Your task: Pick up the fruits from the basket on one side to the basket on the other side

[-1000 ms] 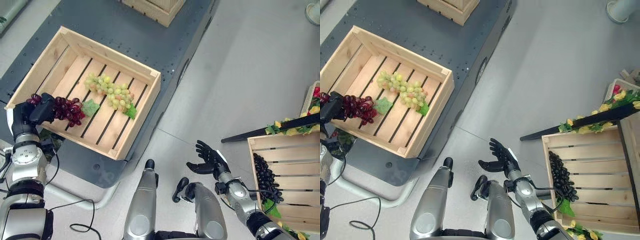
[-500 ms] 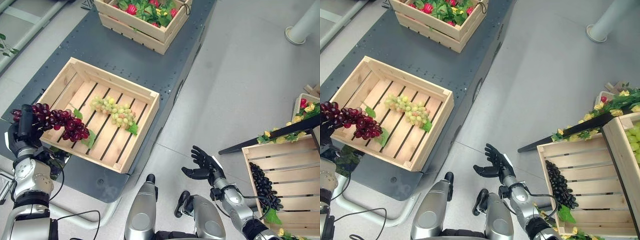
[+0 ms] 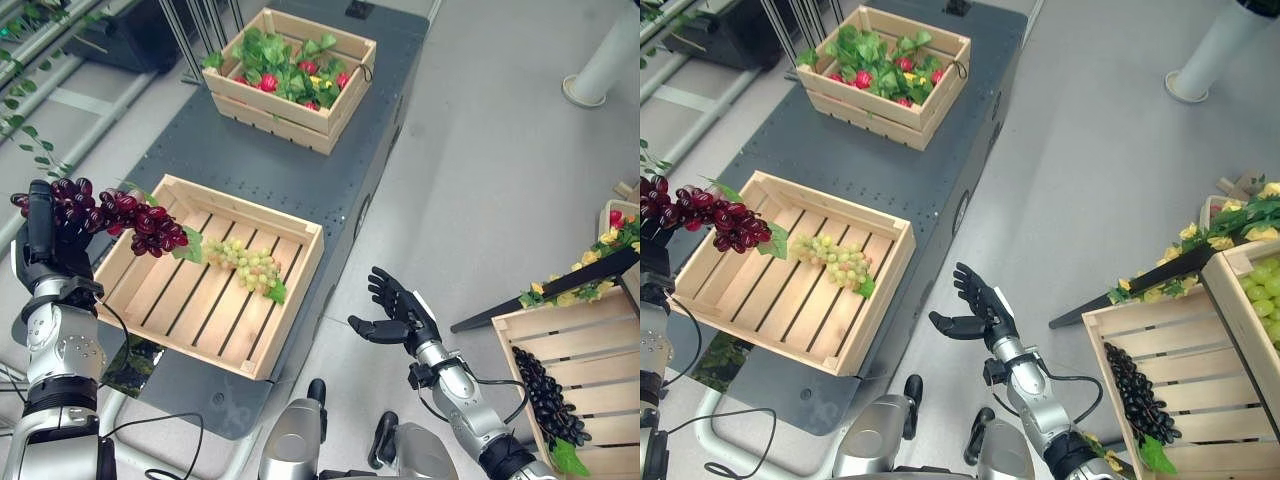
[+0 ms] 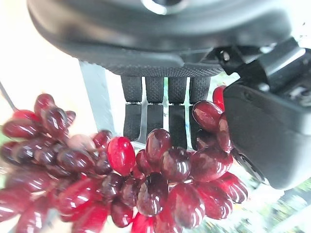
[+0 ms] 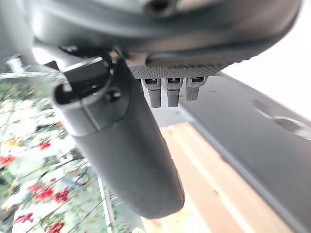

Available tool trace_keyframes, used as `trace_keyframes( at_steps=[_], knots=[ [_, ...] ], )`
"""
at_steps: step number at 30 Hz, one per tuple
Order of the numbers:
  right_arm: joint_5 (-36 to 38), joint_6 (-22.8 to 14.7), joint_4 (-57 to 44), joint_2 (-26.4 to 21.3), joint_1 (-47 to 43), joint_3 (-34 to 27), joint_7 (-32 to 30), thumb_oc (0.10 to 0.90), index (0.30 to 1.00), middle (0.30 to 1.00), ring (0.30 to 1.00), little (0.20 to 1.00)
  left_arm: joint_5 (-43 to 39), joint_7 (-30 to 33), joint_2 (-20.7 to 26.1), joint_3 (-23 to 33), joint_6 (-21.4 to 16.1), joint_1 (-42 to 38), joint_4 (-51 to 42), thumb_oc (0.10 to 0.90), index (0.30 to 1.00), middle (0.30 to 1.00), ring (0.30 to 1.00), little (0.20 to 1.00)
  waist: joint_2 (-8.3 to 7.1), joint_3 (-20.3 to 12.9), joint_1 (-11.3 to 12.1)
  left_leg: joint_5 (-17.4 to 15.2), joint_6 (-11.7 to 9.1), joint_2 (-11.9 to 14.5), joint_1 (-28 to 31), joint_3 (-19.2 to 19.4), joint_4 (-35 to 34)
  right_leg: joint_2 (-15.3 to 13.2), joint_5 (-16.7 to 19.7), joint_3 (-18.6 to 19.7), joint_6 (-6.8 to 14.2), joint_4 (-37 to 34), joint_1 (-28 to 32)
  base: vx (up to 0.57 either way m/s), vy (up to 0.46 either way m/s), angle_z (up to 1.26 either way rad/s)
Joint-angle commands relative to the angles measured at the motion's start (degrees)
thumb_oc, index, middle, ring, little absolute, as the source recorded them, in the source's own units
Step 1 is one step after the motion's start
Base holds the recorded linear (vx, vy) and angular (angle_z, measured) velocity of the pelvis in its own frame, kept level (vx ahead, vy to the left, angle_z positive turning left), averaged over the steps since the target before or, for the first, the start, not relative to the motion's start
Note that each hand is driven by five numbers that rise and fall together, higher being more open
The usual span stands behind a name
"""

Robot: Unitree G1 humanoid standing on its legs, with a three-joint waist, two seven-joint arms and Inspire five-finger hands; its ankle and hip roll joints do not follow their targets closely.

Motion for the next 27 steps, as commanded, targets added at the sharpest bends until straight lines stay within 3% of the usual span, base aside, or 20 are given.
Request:
trace_keyframes(
  at_steps=[1, 7, 13, 18, 27],
  knots=[
    [-1.68, -4.57, -4.59, -0.63, -1.43, 4.07, -2.88, 0.8, 0.9, 0.9, 0.9, 0.9, -2.41, -0.56, -0.17, -2.53, -2.83, -5.15, -3.67, 0.4, 0.3, 0.3, 0.3, 0.3, 5.05, -10.95, -1.15, -3.04, -0.12, -4.63, 6.41, -3.48, -7.47, 1.36, 4.73, 0.41, -1.08, -4.66, -0.36, -0.02, -0.066, -0.02],
    [0.2, -1.3, -7.36, -0.17, -4.06, 6.14, -1.43, 0.8, 0.9, 0.9, 0.9, 0.9, -3.51, 1.17, 0.13, -5.73, -0.4, -9.86, -5.86, 0.4, 0.3, 0.3, 0.3, 0.3, 5.49, -13.34, -0.81, -0.74, -0.79, -4.53, 7.81, -4.43, -12.31, 2.22, 6.62, 0.35, -0.99, -10.48, 1.66, -0.02, -0.07, -0.03],
    [2.34, 5.71, -10.08, 1.64, -12.4, 8.87, -0.05, 0.8, 0.9, 0.9, 0.9, 0.9, -6.46, 5.58, -0.67, -12.33, 1.96, -18.63, -8.14, 0.4, 0.3, 0.3, 0.3, 0.3, 5.42, -15.79, -0.06, 2.17, -1.72, -4.44, 8.71, -5.72, -17.71, 3.29, 9.79, -0.05, -1.0, -16.71, 3.32, -0.04, -0.096, 0.02],
    [5.93, 10.49, -7.87, 4.86, -20.83, 9.49, -0.5, 0.8, 0.9, 0.9, 0.9, 0.9, -5.73, 8.81, -5.02, -18.07, 2.75, -26.15, -8.86, 0.4, 0.3, 0.3, 0.3, 0.3, 4.82, -17.09, 0.63, 3.33, -2.06, -4.67, 8.07, -7.55, -19.17, 3.84, 10.62, -1.28, -1.36, -18.49, 4.06, -0.04, -0.098, 0.04],
    [14.24, 12.9, -1.81, 10.96, -29.87, 9.83, -1.06, 0.8, 0.9, 0.9, 0.9, 0.9, -4.95, 11.55, -11.69, -24.43, 5.36, -32.74, -9.33, 0.4, 0.3, 0.3, 0.3, 0.3, 3.75, -18.9, 1.74, 3.43, -1.81, -4.67, 8.15, -8.49, -19.17, 4.03, 10.78, -2.26, -1.93, -19.08, 4.92, 0.01, -0.082, 0.05]
  ],
)
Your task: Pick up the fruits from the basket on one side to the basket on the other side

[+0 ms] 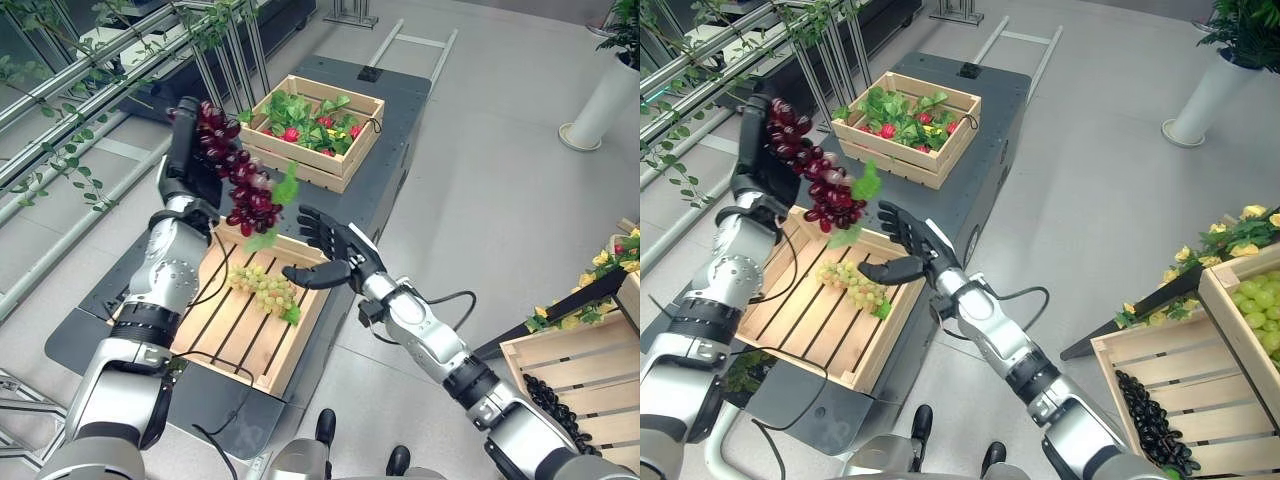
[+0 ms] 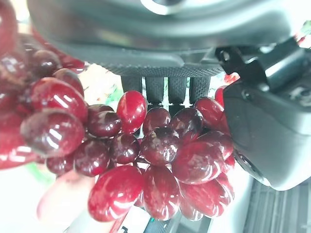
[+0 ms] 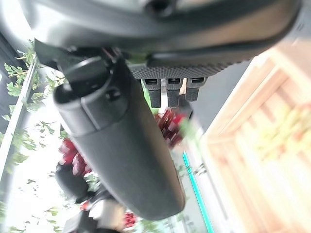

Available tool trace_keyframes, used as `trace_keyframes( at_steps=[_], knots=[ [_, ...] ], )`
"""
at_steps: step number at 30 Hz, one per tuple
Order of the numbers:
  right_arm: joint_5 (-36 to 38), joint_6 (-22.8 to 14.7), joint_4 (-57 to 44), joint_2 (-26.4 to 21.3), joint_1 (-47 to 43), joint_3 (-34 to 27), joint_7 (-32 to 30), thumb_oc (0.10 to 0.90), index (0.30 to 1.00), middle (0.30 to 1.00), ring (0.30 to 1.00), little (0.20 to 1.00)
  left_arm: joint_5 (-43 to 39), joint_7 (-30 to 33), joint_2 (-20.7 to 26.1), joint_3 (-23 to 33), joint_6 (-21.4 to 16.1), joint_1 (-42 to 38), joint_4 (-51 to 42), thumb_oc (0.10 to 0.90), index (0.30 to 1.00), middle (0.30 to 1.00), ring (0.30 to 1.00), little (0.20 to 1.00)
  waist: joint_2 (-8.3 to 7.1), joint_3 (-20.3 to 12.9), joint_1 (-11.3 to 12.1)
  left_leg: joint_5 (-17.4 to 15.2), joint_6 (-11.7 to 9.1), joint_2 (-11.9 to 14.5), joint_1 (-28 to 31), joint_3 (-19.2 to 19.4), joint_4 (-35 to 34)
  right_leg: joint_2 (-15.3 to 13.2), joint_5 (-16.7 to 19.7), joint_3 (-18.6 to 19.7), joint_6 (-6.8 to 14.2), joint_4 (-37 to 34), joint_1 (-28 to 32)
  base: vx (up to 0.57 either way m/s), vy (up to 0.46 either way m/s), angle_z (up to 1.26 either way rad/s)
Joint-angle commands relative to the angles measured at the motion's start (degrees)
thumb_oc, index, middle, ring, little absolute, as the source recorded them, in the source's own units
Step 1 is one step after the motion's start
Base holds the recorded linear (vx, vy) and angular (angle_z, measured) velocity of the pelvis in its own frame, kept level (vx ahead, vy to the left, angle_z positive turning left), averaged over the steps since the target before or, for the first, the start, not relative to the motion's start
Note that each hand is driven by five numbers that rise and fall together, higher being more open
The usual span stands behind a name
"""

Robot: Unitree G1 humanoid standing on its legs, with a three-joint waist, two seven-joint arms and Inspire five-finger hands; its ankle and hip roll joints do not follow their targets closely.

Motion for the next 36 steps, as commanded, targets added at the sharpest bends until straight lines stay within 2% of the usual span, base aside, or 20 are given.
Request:
trace_keyframes(
  at_steps=[1, 8, 18, 26, 36],
  knots=[
    [4.87, -4.05, 2.03, 4.49, -3.17, 1.27, -0.07, 0.8, 0.9, 0.9, 0.9, 0.9, 0.45, -0.56, -1.88, -2.36, -3.93, -11.91, 1.32, 0.4, 0.3, 0.3, 0.3, 0.3, 2.06, -11.92, 1.42, -7.73, -1.81, -3.82, 2.63, -4.64, -0.65, 1.1, -0.74, -1.98, -2.13, 0.7, -1.01, 0.02, -0.067, 0.06],
    [5.41, -4.35, 4.58, 7.29, -8.8, 1.24, -2.85, 0.8, 0.9, 0.9, 0.9, 0.9, 0.2, 1.22, -5.49, -5.06, -3.89, -14.71, 0.91, 0.4, 0.3, 0.3, 0.3, 0.3, 1.86, -12.59, 1.92, -7.55, -1.94, -3.84, 2.62, -5.49, -0.65, 1.43, -0.4, -2.16, -2.44, 0.14, -0.65, 0.01, -0.041, 0.03],
    [2.86, -2.96, 8.65, 7.62, -16.04, -0.15, -9.6, 0.8, 0.9, 0.9, 0.9, 0.9, 0.34, 2.34, -8.12, -7.05, -3.34, -17.0, 0.28, 0.4, 0.3, 0.3, 0.3, 0.3, 1.66, -13.46, 2.36, -7.31, -2.11, -3.77, 2.37, -5.97, -0.65, 1.67, -0.46, -2.32, -2.84, 0.14, -0.75, 0.0, -0.002, 0.01],
    [-0.49, -2.36, 11.84, 6.58, -18.34, -1.01, -15.53, 0.8, 0.9, 0.9, 0.9, 0.9, 0.88, 3.23, -8.37, -7.75, -2.89, -18.03, 0.36, 0.4, 0.3, 0.3, 0.3, 0.3, 1.67, -13.57, 2.56, -7.29, -2.04, -3.82, 2.39, -6.52, -0.65, 1.64, -0.38, -2.48, -2.97, 0.14, -0.67, 0.0, 0.0, 0.0],
    [0.16, -3.9, 14.74, 6.16, -20.18, -1.91, -17.39, 0.8, 0.9, 0.9, 0.9, 0.9, 0.17, 1.6, -8.26, -7.98, -1.71, -18.33, -0.3, 0.4, 0.3, 0.3, 0.3, 0.3, 1.86, -13.61, 3.06, -7.17, -2.07, -3.94, 2.26, -7.16, -0.65, 1.48, -0.38, -2.87, -3.04, 0.14, -0.54, 0.0, 0.0, 0.0]
  ],
)
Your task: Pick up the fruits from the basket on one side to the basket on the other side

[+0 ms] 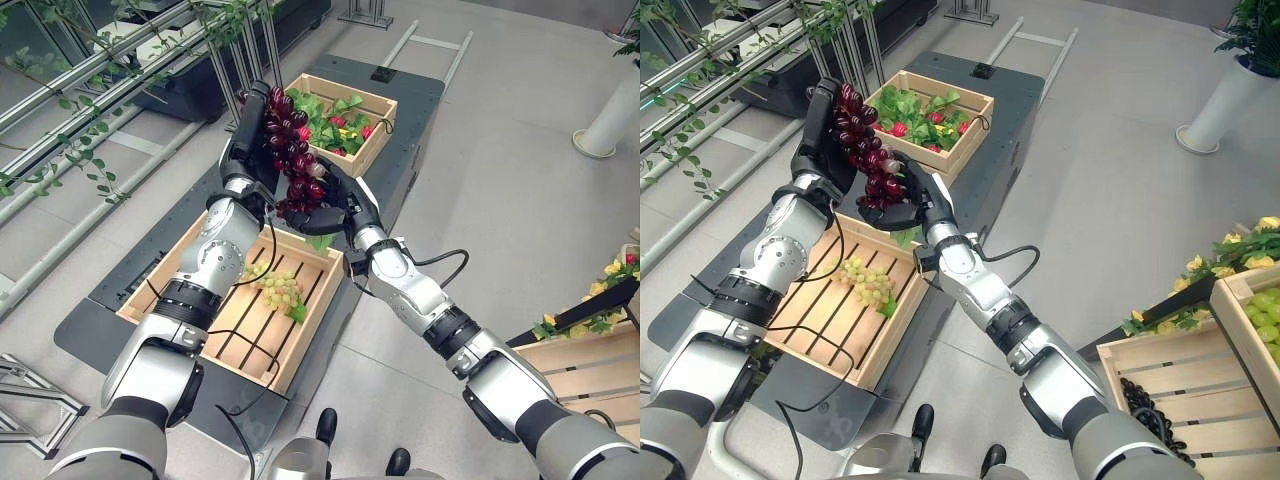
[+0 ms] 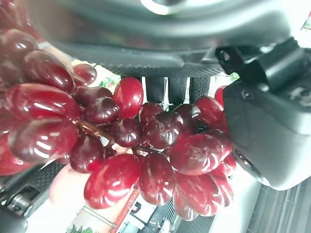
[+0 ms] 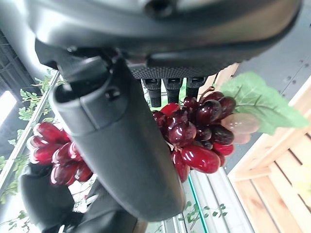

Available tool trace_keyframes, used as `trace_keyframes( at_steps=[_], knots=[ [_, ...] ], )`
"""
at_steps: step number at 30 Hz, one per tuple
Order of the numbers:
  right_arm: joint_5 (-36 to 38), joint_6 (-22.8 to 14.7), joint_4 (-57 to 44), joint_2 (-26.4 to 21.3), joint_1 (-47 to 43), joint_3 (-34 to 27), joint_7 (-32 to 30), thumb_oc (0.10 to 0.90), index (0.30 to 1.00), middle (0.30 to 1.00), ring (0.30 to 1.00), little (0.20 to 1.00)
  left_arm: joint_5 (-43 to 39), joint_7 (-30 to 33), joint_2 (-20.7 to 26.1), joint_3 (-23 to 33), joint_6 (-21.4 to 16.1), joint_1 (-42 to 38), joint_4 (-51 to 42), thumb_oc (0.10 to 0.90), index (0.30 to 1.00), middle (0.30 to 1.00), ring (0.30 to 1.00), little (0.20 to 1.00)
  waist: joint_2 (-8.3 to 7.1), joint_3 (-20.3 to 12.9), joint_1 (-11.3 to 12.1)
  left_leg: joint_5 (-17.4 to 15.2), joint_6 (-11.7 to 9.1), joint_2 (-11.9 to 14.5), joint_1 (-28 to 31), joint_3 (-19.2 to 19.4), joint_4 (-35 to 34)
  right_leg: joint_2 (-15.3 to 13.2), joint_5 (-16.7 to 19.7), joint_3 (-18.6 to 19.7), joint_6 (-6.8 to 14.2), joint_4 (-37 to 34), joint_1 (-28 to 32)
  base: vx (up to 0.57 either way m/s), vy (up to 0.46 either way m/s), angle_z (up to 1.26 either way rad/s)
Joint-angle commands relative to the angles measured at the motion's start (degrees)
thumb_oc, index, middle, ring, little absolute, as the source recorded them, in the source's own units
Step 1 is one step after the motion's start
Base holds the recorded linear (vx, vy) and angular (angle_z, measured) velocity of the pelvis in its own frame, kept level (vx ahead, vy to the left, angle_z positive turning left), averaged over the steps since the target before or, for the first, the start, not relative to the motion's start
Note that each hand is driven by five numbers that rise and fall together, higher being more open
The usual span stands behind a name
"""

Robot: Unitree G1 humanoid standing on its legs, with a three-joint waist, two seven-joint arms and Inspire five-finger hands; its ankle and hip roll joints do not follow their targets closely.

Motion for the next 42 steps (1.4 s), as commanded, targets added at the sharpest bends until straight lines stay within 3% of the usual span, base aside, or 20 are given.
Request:
trace_keyframes(
  at_steps=[1, 9, 10, 11, 12, 18, 32, 33, 34, 35, 42],
  knots=[
    [-1.41, -6.54, 3.75, 4.63, -6.38, -1.88, -2.44, 0.8, 0.9, 0.9, 0.9, 0.9, 0.16, -3.59, -3.03, -1.44, -4.56, -11.89, 1.39, 0.4, 0.3, 0.3, 0.3, 0.3, 1.89, -13.58, 1.78, -7.24, -1.9, -3.75, 2.22, -4.99, -0.63, 1.48, -0.34, -1.64, -3.06, 0.15, -1.07, 0.0, 0.0, 0.0],
    [0.81, -8.39, 5.09, 5.47, -7.63, -2.2, -0.27, 0.8, 0.9, 0.9, 0.9, 0.9, -0.92, -4.85, -3.23, -1.46, -4.21, -12.07, 0.22, 0.4, 0.3, 0.3, 0.3, 0.3, 1.88, -13.51, 2.32, -7.04, -1.86, -3.78, 1.94, -5.61, -0.63, 1.36, -0.39, -2.09, -3.22, 0.15, -1.15, 0.0, 0.0, 0.0],
    [1.28, -8.88, 5.01, 5.51, -7.59, -2.21, 0.05, 0.602, 0.604, 0.604, 0.604, 0.604, -1.02, -5.01, -3.23, -1.55, -4.24, -12.0, -0.08, 0.4, 0.3, 0.3, 0.3, 0.3, 1.87, -13.5, 2.38, -7.04, -1.86, -3.79, 1.92, -5.68, -0.63, 1.34, -0.42, -2.14, -3.21, 0.15, -1.14, 0.0, 0.0, 0.0],
    [1.85, -9.47, 4.9, 5.64, -7.53, -2.27, 0.54, 0.524, 0.486, 0.486, 0.486, 0.486, -0.86, -5.13, -3.35, -1.49, -4.19, -11.85, -0.53, 0.4, 0.3, 0.3, 0.3, 0.3, 1.87, -13.48, 2.48, -7.04, -1.86, -3.78, 1.87, -5.78, -0.63, 1.32, -0.49, -2.24, -3.24, 0.15, -1.13, 0.0, 0.0, 0.0],
    [2.44, -10.29, 4.79, 5.79, -7.53, -2.35, 1.44, 0.4, 0.3, 0.3, 0.3, 0.3, -0.77, -5.34, -3.47, -1.48, -4.18, -11.65, -0.89, 0.4, 0.3, 0.3, 0.3, 0.3, 1.87, -13.46, 2.54, -7.03, -1.86, -3.8, 1.87, -5.86, -0.63, 1.33, -0.52, -2.32, -3.27, 0.15, -1.11, 0.0, 0.0, 0.0],
    [3.19, -13.17, 4.82, 6.33, -8.04, -2.78, 1.45, 0.4, 0.3, 0.3, 0.3, 0.3, -0.15, -5.28, -3.89, -1.3, -4.07, -10.68, -2.87, 0.4, 0.3, 0.3, 0.3, 0.3, 1.91, -13.39, 2.91, -6.96, -1.86, -3.78, 2.03, -6.18, -0.63, 1.25, -0.51, -2.64, -3.34, 0.15, -0.89, 0.0, 0.005, 0.04],
    [0.05, -16.07, 0.86, 5.29, -6.73, -3.48, -2.25, 0.4, 0.3, 0.3, 0.3, 0.3, 1.54, -3.47, -1.45, 0.47, -3.72, -9.18, -0.1, 0.4, 0.3, 0.3, 0.3, 0.3, 2.15, -13.4, 2.44, -6.9, -1.81, -3.6, 2.03, -5.6, -0.63, 1.16, -0.4, -2.19, -3.17, 0.15, -1.1, 0.0, 0.002, 0.01],
    [-0.91, -16.1, -0.16, 5.0, -6.3, -3.53, -2.94, 0.4, 0.3, 0.3, 0.3, 0.3, 1.79, -3.2, -1.14, 0.88, -3.74, -8.58, 0.61, 0.536, 0.505, 0.505, 0.505, 0.505, 2.22, -13.34, 2.26, -6.93, -1.78, -3.58, 2.01, -5.41, -0.63, 1.15, -0.37, -1.99, -3.14, 0.15, -1.21, 0.0, 0.0, 0.0],
    [-1.45, -16.1, -0.45, 4.96, -6.15, -3.58, -3.26, 0.4, 0.3, 0.3, 0.3, 0.3, 2.02, -3.04, -1.06, 0.98, -3.7, -8.4, 0.86, 0.536, 0.505, 0.505, 0.505, 0.505, 2.24, -13.32, 2.21, -6.95, -1.79, -3.57, 2.0, -5.35, -0.63, 1.15, -0.36, -1.93, -3.13, 0.15, -1.24, -0.01, 0.024, -0.03],
    [-2.72, -15.54, -1.93, 4.02, -5.34, -3.97, -3.47, 0.4, 0.3, 0.3, 0.3, 0.3, 2.18, -3.67, 0.07, 2.07, -3.49, -7.44, 2.38, 0.8, 0.9, 0.9, 0.9, 0.9, 2.32, -13.24, 1.81, -7.02, -1.78, -3.45, 2.07, -4.86, -0.63, 1.16, -0.34, -1.61, -3.07, 0.15, -1.33, 0.0, 0.026, -0.04],
    [-7.71, -14.01, -6.27, -1.27, -0.21, -4.87, -2.52, 0.4, 0.3, 0.3, 0.3, 0.3, 3.17, -5.73, 4.32, 5.67, -3.51, -4.45, 8.22, 0.8, 0.9, 0.9, 0.9, 0.9, 2.69, -13.1, -0.28, -7.46, -1.84, -2.97, 2.4, -2.56, -0.63, 1.27, -0.34, 0.14, -2.79, 0.15, -1.79, 0.0, 0.034, -0.1]
  ],
)
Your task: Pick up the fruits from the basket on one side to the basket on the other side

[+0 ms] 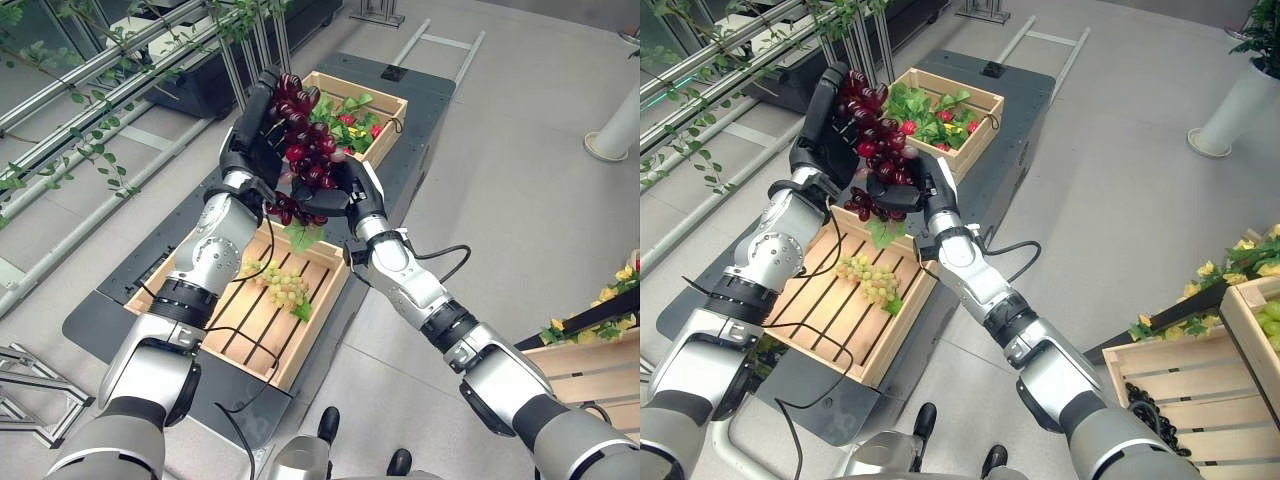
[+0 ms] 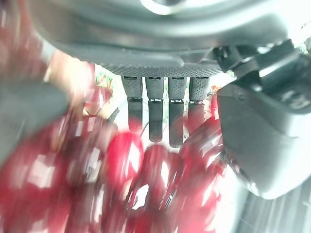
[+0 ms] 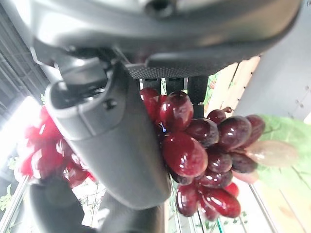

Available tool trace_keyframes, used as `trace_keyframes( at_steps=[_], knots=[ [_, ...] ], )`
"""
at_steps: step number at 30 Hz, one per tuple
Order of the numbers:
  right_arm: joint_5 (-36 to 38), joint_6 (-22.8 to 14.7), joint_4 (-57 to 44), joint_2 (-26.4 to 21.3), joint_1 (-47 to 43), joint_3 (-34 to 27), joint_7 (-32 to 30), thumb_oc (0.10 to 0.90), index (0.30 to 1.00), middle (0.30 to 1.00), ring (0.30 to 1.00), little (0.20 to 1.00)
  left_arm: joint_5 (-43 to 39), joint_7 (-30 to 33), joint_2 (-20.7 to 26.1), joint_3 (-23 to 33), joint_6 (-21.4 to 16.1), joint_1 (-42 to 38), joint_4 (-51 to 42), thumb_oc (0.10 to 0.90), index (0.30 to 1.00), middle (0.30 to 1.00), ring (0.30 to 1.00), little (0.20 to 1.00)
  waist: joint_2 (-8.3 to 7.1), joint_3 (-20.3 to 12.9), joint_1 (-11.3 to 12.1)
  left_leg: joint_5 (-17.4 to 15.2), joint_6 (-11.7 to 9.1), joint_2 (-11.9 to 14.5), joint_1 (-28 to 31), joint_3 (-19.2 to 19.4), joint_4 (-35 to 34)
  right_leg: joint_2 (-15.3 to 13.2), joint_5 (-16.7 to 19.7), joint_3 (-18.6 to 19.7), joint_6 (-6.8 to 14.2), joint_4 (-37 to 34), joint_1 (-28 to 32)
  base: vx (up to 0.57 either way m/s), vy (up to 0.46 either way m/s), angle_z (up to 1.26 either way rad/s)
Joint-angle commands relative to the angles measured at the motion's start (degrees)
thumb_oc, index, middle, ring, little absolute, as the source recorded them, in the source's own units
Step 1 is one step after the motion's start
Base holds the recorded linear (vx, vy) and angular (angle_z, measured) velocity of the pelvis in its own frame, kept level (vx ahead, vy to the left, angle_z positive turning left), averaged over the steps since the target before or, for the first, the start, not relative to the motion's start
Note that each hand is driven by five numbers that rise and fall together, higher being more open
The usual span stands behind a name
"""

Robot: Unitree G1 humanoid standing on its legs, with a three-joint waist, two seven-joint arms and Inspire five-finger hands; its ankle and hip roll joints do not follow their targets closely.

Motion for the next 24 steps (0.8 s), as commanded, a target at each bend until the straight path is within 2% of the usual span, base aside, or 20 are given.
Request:
trace_keyframes(
  at_steps=[1, 4, 7, 8, 12, 19, 24],
  knots=[
    [-4.92, -8.87, -5.38, 0.06, 0.31, -3.94, -0.8, 0.4, 0.3, 0.3, 0.3, 0.3, 2.68, -2.89, 3.17, 3.66, -3.98, -4.46, 8.26, 0.8, 0.9, 0.9, 0.9, 0.9, 2.34, -13.11, -1.24, -7.58, -1.68, -2.7, 2.57, -1.2, -0.43, 1.54, -0.35, -0.37, -2.87, 0.16, -1.16, 0.0, 0.0, 0.0],
    [-6.44, -7.19, -7.8, -4.37, 3.63, -5.46, 0.66, 0.4, 0.3, 0.3, 0.3, 0.3, 3.06, -3.69, 5.48, 5.47, -3.52, -2.62, 10.41, 0.8, 0.9, 0.9, 0.9, 0.9, 2.26, -12.71, -2.7, -7.88, -1.72, -2.45, 2.81, 0.05, -0.43, 1.59, -0.34, 0.57, -2.68, 0.16, -1.3, 0.0, 0.019, -0.03],
    [-6.89, -7.14, -8.37, -6.53, 5.28, -6.39, 1.47, 0.4, 0.3, 0.3, 0.3, 0.3, 2.79, -4.36, 6.4, 6.22, -3.06, -1.91, 11.35, 0.8, 0.9, 0.9, 0.9, 0.9, 2.23, -12.54, -3.4, -8.06, -1.73, -2.37, 2.94, 0.65, -0.43, 1.62, -0.37, 1.05, -2.6, 0.16, -1.34, 0.0, 0.021, -0.13],
    [-7.02, -6.84, -8.68, -8.92, 6.86, -7.47, 3.06, 0.4, 0.3, 0.3, 0.3, 0.3, 2.67, -5.52, 7.2, 6.94, -2.46, -1.11, 12.1, 0.8, 0.9, 0.9, 0.9, 0.9, 2.15, -12.39, -4.13, -8.24, -1.78, -2.29, 3.06, 1.19, -0.43, 1.63, -0.34, 1.42, -2.48, 0.16, -1.41, 0.0, 0.025, -0.09],
    [-7.07, -6.26, -8.22, -12.06, 9.49, -8.82, 4.64, 0.4, 0.3, 0.3, 0.3, 0.3, 2.96, -7.26, 7.81, 7.78, -1.57, 0.03, 12.7, 0.8, 0.9, 0.9, 0.9, 0.9, 2.08, -12.3, -5.12, -8.58, -1.86, -2.15, 3.36, 2.24, -0.43, 1.61, -0.38, 2.07, -2.27, 0.16, -1.4, 0.01, 0.023, -0.12],
    [-5.48, -7.89, -5.71, -17.41, 16.05, -12.58, 8.32, 0.4, 0.3, 0.3, 0.3, 0.3, 4.34, -9.14, 8.01, 8.63, -0.71, 2.8, 12.27, 0.8, 0.9, 0.9, 0.9, 0.9, 2.07, -11.52, -7.56, -9.22, -2.06, -1.77, 3.91, 4.59, -0.43, 1.73, -0.21, 3.84, -1.94, 0.16, -1.67, 0.01, 0.033, -0.11],
    [-5.31, -9.08, -4.81, -19.26, 22.29, -16.18, 11.05, 0.4, 0.3, 0.3, 0.3, 0.3, 11.12, -13.91, 6.37, 9.53, -1.95, 8.08, 9.82, 0.8, 0.9, 0.9, 0.9, 0.9, 1.95, -10.57, -9.27, -9.64, -2.0, -1.55, 4.28, 6.42, -0.43, 2.06, -0.02, 5.48, -1.87, 0.16, -2.0, 0.01, 0.035, -0.23]
  ],
)
